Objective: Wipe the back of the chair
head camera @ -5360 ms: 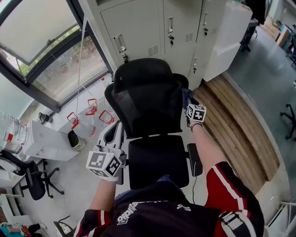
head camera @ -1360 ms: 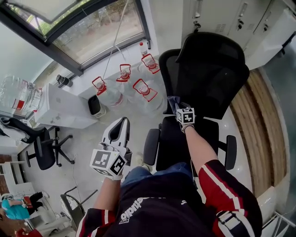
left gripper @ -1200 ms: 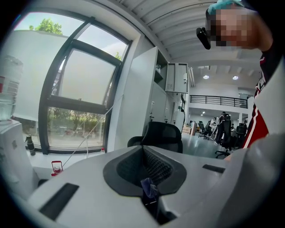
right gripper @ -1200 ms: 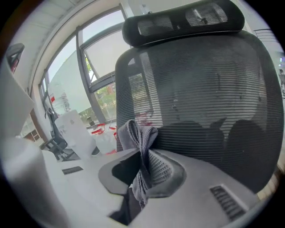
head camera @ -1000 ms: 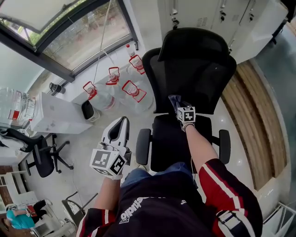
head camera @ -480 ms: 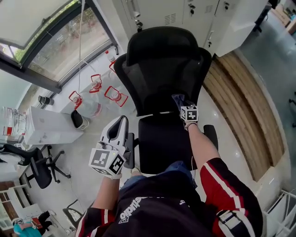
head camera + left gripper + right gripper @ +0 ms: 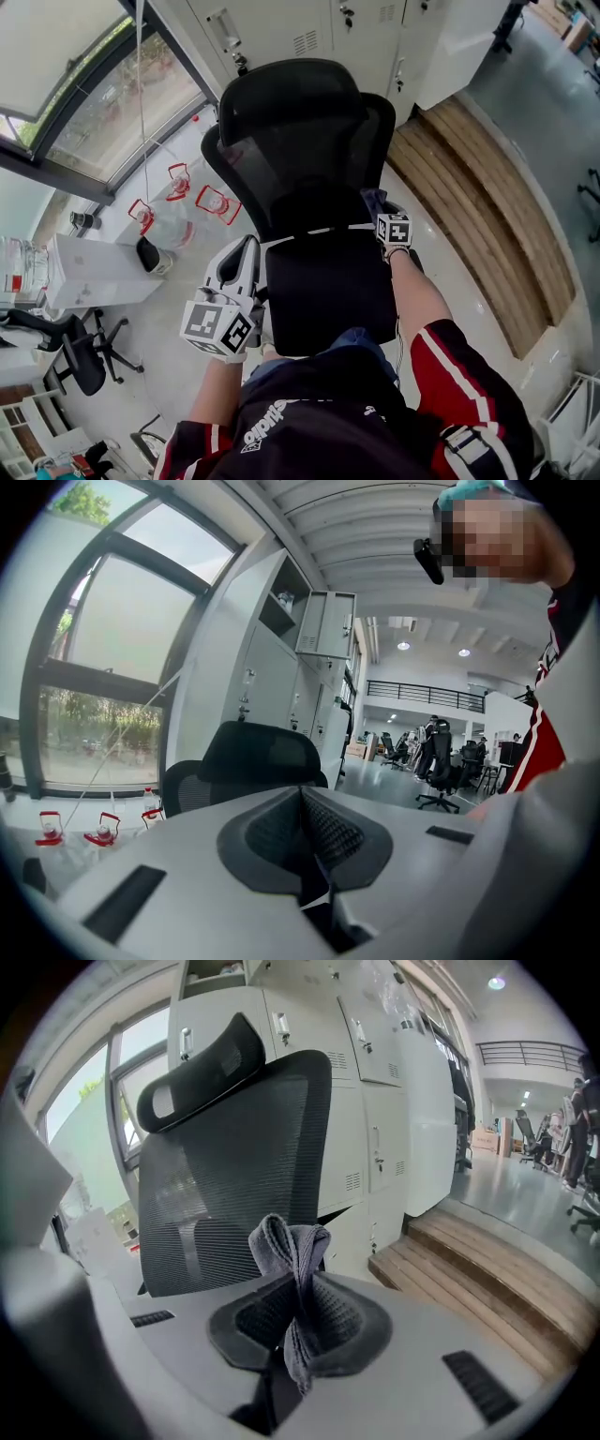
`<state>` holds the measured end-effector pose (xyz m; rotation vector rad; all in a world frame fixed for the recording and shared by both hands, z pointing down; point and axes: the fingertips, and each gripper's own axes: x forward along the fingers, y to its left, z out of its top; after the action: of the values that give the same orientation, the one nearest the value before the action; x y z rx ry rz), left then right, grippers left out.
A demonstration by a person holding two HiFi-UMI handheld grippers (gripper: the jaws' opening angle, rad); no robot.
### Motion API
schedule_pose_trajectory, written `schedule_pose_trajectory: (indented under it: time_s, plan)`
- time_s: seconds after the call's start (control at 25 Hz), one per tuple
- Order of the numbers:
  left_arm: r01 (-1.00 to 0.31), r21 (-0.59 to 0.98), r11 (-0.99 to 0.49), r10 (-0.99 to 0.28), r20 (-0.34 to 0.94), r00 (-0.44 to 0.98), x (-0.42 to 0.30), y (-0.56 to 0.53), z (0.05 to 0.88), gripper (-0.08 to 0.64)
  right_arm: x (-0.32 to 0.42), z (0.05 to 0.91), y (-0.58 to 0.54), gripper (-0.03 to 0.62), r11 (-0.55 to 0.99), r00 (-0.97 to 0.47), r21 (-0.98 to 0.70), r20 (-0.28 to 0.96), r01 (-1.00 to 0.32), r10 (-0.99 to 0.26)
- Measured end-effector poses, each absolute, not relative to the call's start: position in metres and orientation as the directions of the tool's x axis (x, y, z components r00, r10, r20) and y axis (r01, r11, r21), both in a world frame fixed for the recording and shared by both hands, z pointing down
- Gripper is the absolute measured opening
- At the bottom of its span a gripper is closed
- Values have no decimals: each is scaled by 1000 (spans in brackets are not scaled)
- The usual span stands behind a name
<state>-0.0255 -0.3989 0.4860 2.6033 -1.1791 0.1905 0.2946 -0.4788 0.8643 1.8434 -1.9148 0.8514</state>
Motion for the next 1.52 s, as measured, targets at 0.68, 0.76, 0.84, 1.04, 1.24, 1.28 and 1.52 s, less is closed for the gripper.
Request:
schedule_pose_trajectory:
  time_s: [0.68, 0.76, 0.84, 1.04, 1.24, 1.28, 1.52]
  plan:
    - [-752, 186, -632, -726, 197, 659, -30, -371, 467, 25, 329, 795, -429, 57, -36, -64, -161, 575, -986, -816]
    - [-753, 192, -630, -726, 198, 658, -37, -365, 465, 25, 320, 769, -420, 57, -5, -71, -135, 551, -991, -831]
    - [-759, 193, -622, -734, 195, 651, -47, -361, 462, 25, 297, 735, -414, 57, 59, -108, -111, 508, -992, -855]
    - [-777, 192, -599, -759, 174, 628, -62, -359, 448, 25, 218, 627, -390, 57, 241, -267, -117, 361, -964, -893]
    - [-792, 182, -583, -779, 152, 609, -68, -354, 434, 25, 125, 528, -363, 57, 428, -454, -161, 211, -890, -865]
    - [-795, 181, -579, -783, 151, 604, -69, -352, 433, 25, 108, 513, -358, 57, 467, -490, -154, 188, -871, -851]
    - [-827, 179, -532, -813, 165, 559, -82, -333, 428, 25, 44, 465, -331, 57, 610, -625, -138, 133, -780, -769]
